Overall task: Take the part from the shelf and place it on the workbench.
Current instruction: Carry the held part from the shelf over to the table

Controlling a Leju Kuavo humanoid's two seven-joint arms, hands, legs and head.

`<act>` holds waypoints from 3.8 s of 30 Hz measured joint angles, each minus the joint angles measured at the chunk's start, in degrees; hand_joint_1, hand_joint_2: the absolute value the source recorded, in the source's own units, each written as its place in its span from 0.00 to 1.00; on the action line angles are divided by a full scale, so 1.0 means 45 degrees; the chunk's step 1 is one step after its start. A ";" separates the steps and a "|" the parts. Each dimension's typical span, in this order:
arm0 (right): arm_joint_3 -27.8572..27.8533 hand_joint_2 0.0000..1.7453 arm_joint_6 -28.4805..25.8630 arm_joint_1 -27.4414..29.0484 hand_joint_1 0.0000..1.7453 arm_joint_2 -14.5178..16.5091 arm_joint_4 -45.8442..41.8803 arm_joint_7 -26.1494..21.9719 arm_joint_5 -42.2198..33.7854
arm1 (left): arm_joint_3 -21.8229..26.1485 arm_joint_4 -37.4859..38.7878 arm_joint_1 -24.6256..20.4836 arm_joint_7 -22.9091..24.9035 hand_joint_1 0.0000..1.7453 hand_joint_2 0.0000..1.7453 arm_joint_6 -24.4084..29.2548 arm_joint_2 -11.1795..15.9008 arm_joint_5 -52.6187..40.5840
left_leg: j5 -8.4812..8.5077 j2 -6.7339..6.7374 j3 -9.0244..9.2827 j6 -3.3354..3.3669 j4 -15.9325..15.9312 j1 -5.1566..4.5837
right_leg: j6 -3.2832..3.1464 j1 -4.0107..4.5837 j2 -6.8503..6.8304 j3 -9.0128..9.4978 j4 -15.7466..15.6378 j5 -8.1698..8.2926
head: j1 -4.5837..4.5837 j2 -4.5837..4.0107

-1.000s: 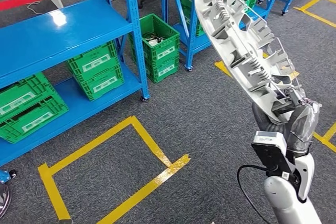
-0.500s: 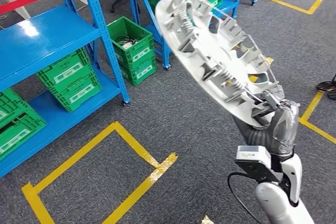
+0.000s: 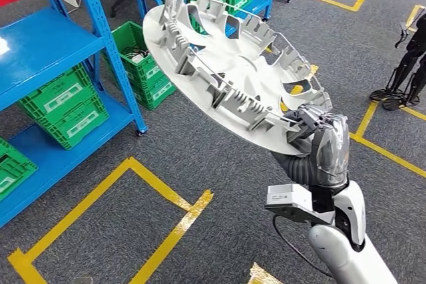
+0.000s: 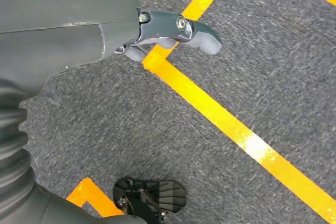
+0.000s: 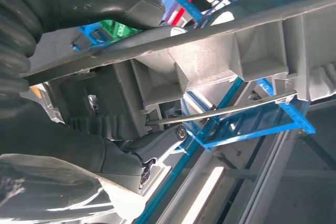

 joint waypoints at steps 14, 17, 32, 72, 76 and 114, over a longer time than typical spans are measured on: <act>0.0368 1.00 -0.0141 -0.0135 1.00 -0.0119 0.0024 0.0188 0.0510 | 0.0038 -0.0004 0.0052 -0.0006 0.00 1.00 -0.0011 0.0043 -0.0006 | -0.1121 -0.0570 -0.1173 -0.0436 0.2915 0.0012 | -0.0627 0.0063 0.0922 0.0735 -0.1502 0.0503 | -0.0131 0.0000; 0.0392 1.00 -0.0159 -0.0143 1.00 -0.0121 0.0024 0.0197 0.0511 | 0.0040 -0.0001 0.0040 -0.0006 0.00 1.00 -0.0016 0.0069 -0.0007 | -0.0150 -0.1259 -0.0155 -0.0333 0.0600 0.0087 | -0.0520 0.0064 0.1309 0.0629 -0.1390 0.0516 | -0.0125 0.0000; 0.0318 1.00 -0.0300 -0.0092 1.00 -0.0383 0.0013 0.0223 0.0519 | 0.0043 -0.0010 0.0009 -0.0017 0.00 1.00 -0.0039 0.0079 -0.0011 | -0.0141 0.0231 -0.0010 -0.0080 0.0151 -0.0016 | -0.0070 0.0035 -0.0288 0.0394 -0.0943 0.0322 | 0.0018 0.0000; -0.0352 1.00 0.0104 -0.0660 1.00 -0.0355 0.0103 0.0595 0.0282 | 0.1333 -0.0096 0.0111 0.6968 0.00 1.00 -0.1901 0.0331 0.1135 | -0.1855 -0.0471 -0.1498 -0.0481 0.3512 0.0010 | -0.0664 0.0078 0.0535 0.0528 -0.1363 0.0473 | -0.0122 0.0000; -0.0131 1.00 0.0171 -0.1026 1.00 -0.0301 0.0296 0.0704 0.0215 | 0.1695 -0.0236 0.0138 0.7390 0.00 1.00 -0.2167 0.0312 0.1160 | -0.0658 -0.0752 -0.1095 -0.0247 0.2311 -0.0045 | -0.0673 0.0151 0.1049 0.0575 -0.1349 0.0479 | -0.0118 0.0000; 0.0195 1.00 0.0075 -0.1333 1.00 -0.0287 0.0906 0.0595 -0.0104 | 0.1961 -0.0346 0.0037 0.6824 0.00 1.00 -0.3032 0.0334 0.0720 | 0.0303 -0.1005 -0.0322 -0.0023 -0.0001 -0.0034 | -0.0277 0.0053 0.1245 0.0262 -0.1107 0.0265 | -0.0099 0.0000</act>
